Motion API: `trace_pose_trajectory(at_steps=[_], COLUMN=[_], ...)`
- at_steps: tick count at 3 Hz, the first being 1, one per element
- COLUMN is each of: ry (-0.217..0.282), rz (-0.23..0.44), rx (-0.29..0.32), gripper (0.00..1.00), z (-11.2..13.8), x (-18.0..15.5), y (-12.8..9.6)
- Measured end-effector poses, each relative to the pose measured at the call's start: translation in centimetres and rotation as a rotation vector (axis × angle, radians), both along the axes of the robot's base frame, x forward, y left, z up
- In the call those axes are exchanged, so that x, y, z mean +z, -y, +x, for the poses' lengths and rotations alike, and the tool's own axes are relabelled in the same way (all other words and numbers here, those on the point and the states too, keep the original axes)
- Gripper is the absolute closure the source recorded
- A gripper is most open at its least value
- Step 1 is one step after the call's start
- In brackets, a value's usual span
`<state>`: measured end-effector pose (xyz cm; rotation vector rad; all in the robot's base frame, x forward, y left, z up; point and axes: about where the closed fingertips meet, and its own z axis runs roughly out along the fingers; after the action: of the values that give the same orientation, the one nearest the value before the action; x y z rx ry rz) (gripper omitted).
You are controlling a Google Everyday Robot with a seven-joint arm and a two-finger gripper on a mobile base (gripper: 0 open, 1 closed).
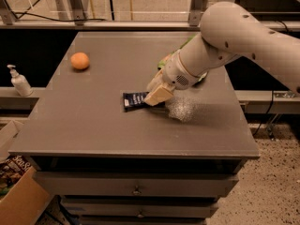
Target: Pick rxbar blueberry
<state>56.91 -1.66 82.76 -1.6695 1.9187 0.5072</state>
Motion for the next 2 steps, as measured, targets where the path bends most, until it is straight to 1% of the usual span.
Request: trace_pose_trajectory(at_steps=[2], ry=[0.042], rz=[-0.03], rx=[0.016], gripper=[1.0], z=[0.1], x=[3.4], y=[-0.1])
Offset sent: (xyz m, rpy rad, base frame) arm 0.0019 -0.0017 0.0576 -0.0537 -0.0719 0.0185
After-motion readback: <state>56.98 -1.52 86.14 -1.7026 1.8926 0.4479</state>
